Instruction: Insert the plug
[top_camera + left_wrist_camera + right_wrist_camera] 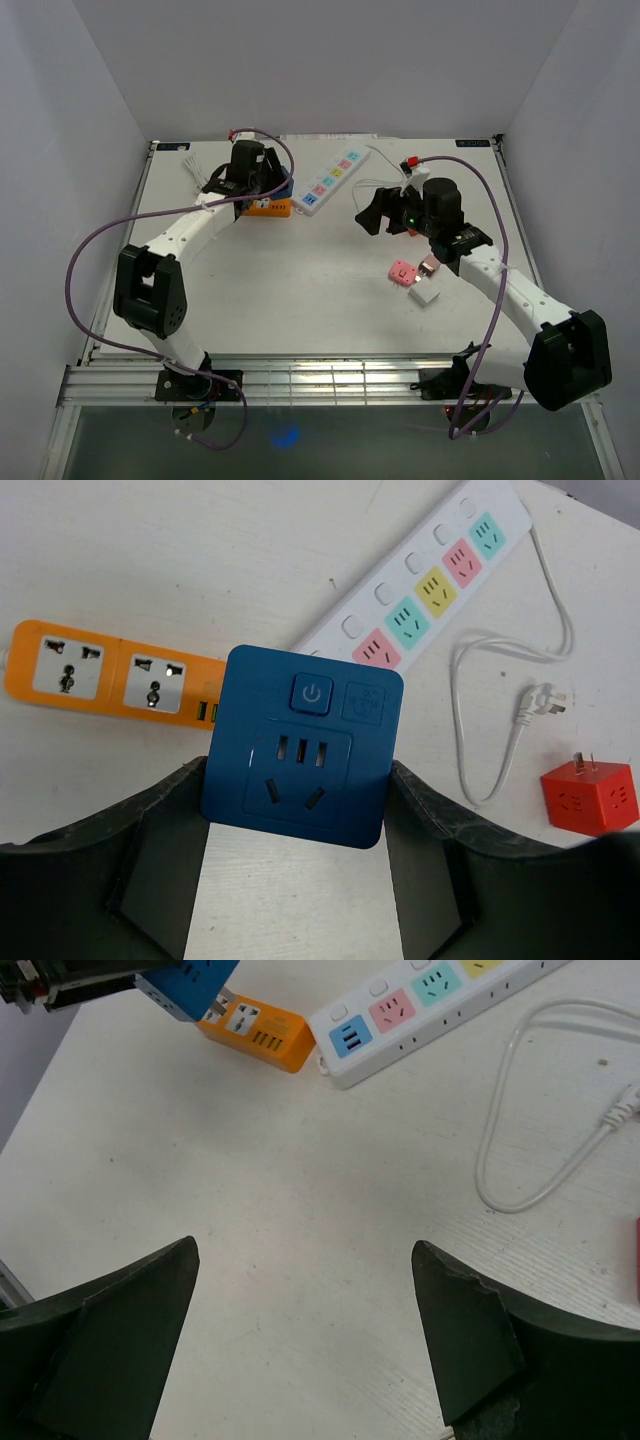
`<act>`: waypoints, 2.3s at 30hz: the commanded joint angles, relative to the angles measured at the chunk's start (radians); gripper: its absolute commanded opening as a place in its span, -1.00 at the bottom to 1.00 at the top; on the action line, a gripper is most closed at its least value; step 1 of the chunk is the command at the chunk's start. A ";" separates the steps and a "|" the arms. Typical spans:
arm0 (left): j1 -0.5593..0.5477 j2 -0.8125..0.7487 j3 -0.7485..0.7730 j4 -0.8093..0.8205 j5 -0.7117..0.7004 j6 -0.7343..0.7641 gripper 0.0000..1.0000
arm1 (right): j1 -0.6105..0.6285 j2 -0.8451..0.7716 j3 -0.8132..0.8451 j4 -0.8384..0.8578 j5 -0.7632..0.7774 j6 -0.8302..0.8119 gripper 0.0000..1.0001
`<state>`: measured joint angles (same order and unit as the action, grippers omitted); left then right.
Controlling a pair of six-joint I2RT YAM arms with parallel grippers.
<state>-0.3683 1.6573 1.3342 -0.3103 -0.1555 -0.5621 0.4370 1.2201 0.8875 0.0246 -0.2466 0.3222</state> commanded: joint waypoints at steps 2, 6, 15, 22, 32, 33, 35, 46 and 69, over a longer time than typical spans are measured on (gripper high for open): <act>-0.001 0.054 0.123 0.027 0.054 -0.004 -1.00 | -0.004 0.010 0.053 -0.022 0.073 -0.028 0.85; -0.003 0.126 0.221 -0.064 -0.001 -0.068 -1.00 | -0.003 0.019 0.053 -0.023 0.119 -0.026 0.84; -0.006 0.212 0.296 -0.046 0.002 -0.139 -1.00 | -0.004 0.071 0.100 -0.066 0.213 -0.023 0.84; -0.015 0.377 0.513 -0.072 -0.050 -0.128 -1.00 | -0.004 0.094 0.105 -0.060 0.283 0.000 0.82; -0.014 0.457 0.519 0.206 -0.069 -0.140 -1.00 | -0.015 0.274 0.240 -0.037 0.337 0.011 0.80; -0.014 0.446 0.508 0.212 -0.069 -0.140 -1.00 | -0.020 0.303 0.269 -0.048 0.328 0.008 0.76; -0.014 0.423 0.484 0.232 -0.073 -0.140 -1.00 | -0.023 0.404 0.327 -0.080 0.316 -0.009 0.67; -0.006 0.170 0.315 0.135 -0.101 -0.111 -1.00 | -0.063 0.878 0.894 -0.360 0.348 -0.126 0.54; -0.006 0.025 0.210 0.106 -0.012 -0.084 -1.00 | -0.070 1.032 1.001 -0.394 0.316 -0.974 0.46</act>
<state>-0.3775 1.6810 1.4788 -0.2173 -0.1936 -0.6579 0.3630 2.2375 1.8866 -0.3920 0.0685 -0.5400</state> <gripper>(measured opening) 0.722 0.742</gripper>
